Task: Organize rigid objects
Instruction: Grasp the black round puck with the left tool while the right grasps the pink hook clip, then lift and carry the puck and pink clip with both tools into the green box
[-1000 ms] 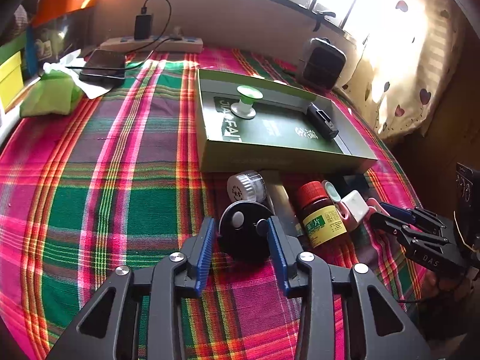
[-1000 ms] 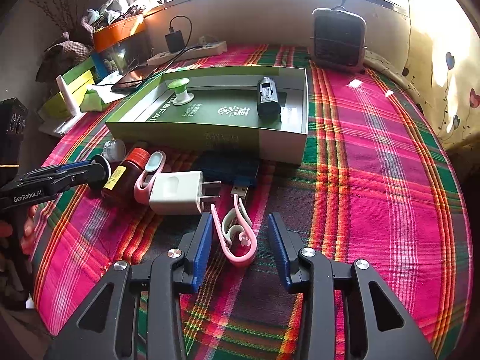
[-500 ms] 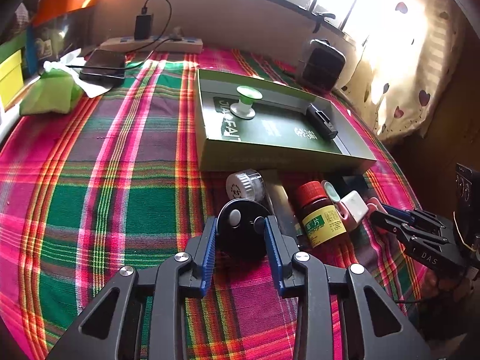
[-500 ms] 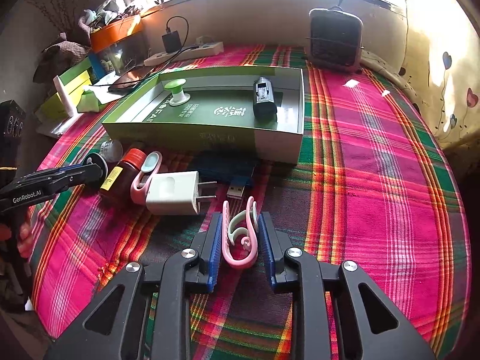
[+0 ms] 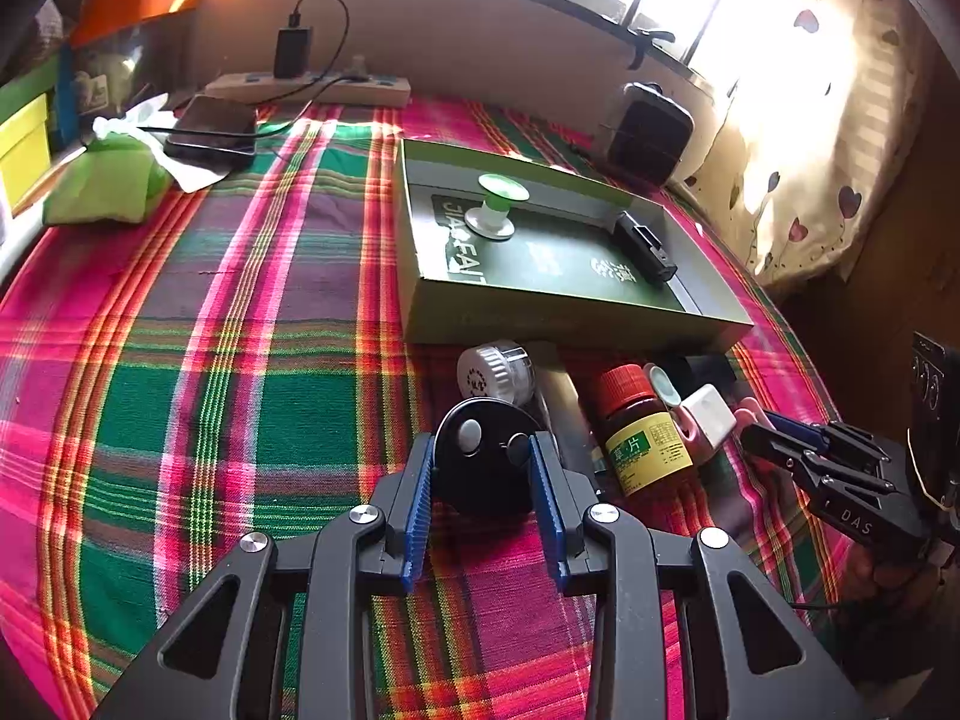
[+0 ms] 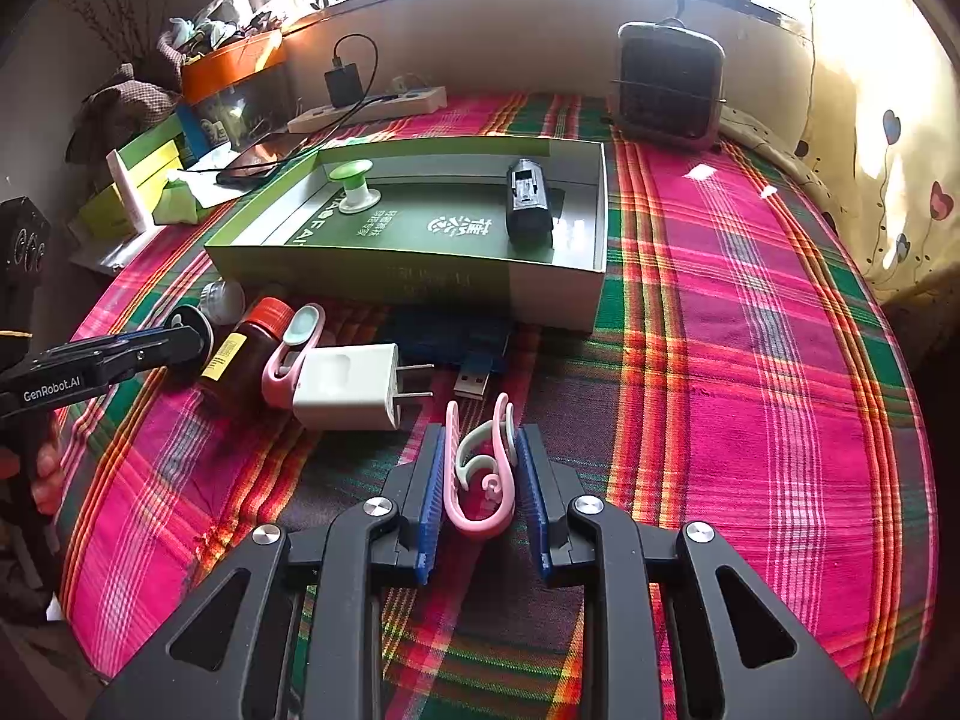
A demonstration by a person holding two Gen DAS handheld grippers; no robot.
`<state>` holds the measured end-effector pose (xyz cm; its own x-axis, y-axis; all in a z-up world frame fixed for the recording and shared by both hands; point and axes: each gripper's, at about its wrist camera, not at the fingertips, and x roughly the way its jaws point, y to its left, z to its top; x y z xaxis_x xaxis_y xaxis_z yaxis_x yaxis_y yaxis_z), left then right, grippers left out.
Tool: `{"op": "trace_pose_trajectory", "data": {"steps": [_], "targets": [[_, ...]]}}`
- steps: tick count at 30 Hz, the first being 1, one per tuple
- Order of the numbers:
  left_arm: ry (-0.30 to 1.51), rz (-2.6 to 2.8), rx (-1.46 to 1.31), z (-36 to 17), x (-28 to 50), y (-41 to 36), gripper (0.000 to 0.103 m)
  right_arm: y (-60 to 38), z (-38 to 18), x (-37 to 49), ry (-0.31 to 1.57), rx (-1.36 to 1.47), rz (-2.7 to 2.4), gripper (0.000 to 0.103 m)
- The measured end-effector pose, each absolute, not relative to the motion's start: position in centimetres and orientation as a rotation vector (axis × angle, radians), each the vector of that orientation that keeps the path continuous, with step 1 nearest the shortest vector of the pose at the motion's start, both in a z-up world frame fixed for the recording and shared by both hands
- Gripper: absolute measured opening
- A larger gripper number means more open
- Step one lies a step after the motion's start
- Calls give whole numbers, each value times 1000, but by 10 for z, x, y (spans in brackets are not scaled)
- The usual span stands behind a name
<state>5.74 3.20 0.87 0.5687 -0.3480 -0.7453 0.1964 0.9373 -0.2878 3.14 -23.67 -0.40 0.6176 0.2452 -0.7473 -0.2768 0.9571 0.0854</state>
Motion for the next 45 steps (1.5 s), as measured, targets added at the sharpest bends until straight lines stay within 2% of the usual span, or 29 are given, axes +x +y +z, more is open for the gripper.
{"op": "trace_pose_trajectory", "data": {"steps": [29, 45], "targets": [[864, -327, -172, 31, 50, 31, 30, -238, 12, 27, 809, -34, 296, 25], [823, -335, -170, 53, 72, 28, 30, -233, 36, 43, 761, -38, 306, 25]]}}
